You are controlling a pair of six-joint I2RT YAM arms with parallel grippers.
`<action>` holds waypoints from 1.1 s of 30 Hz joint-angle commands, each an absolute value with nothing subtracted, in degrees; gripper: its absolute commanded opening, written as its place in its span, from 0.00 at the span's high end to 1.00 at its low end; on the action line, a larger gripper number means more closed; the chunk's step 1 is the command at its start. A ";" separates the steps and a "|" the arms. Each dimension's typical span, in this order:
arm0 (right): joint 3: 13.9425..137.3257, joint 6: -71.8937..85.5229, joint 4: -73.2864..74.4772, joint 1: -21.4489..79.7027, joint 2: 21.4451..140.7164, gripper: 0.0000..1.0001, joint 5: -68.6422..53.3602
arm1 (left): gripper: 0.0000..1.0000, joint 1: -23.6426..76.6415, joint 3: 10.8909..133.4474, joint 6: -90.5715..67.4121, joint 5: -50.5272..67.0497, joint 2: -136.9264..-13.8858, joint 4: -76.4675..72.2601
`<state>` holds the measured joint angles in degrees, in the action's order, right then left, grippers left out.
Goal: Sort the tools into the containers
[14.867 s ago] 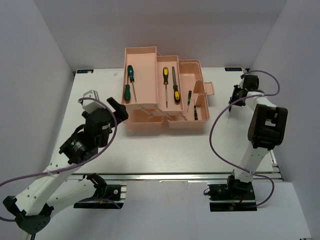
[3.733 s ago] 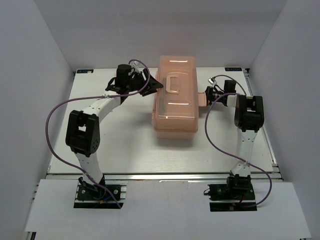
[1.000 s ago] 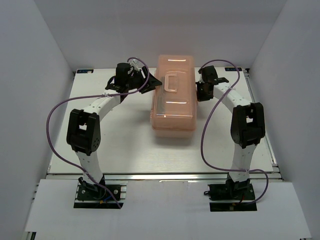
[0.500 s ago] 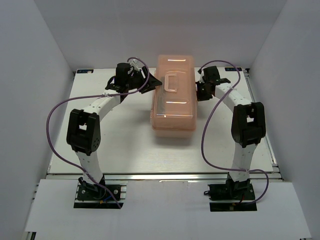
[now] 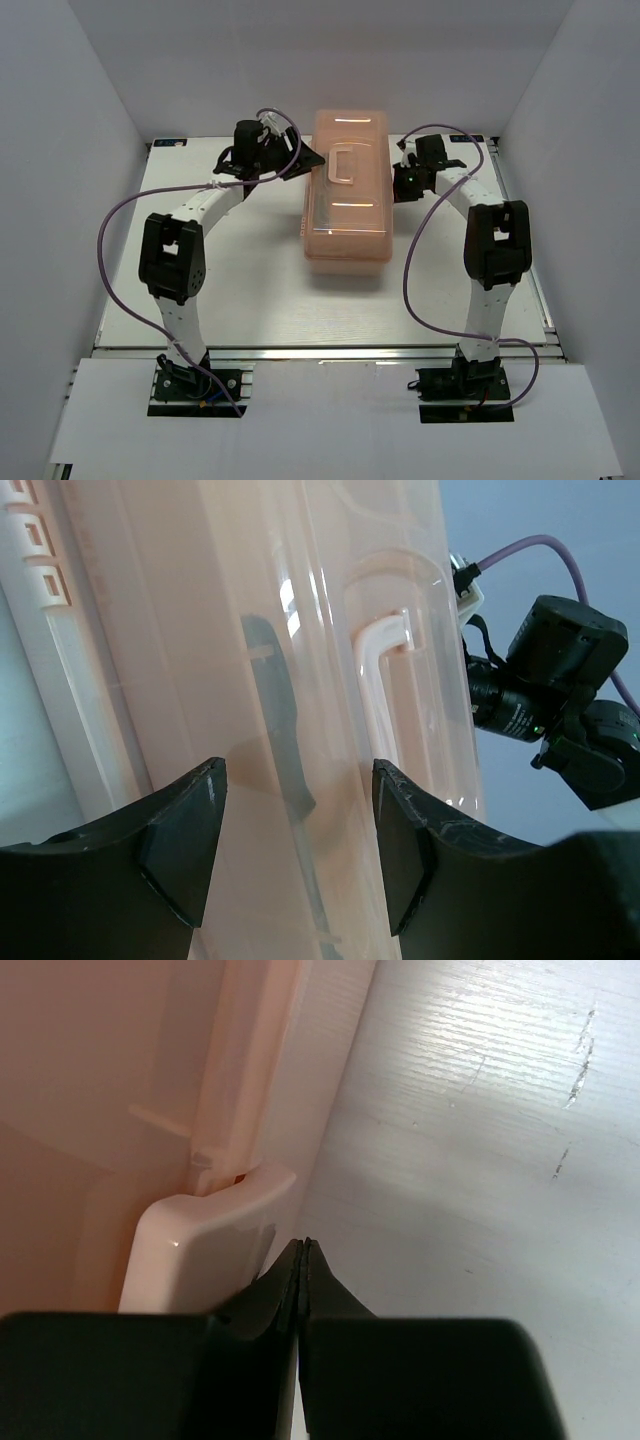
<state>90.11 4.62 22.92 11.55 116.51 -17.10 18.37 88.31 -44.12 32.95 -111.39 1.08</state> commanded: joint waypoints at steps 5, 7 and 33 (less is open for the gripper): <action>90.62 -2.09 20.92 13.91 111.81 0.60 -14.08 | 0.33 24.52 90.26 -42.54 34.72 -113.56 10.11; 88.69 -4.47 20.13 11.61 107.69 0.31 -11.52 | 0.33 23.65 90.44 -42.63 33.14 -111.81 9.58; 58.72 -2.99 -0.70 -4.31 66.37 0.11 -41.58 | 0.33 32.34 97.83 -41.66 47.02 -122.87 4.67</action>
<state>59.27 -5.61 3.64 -4.12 69.54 -44.42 25.47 100.25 -42.09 38.37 -120.86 1.63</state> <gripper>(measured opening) 0.895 0.677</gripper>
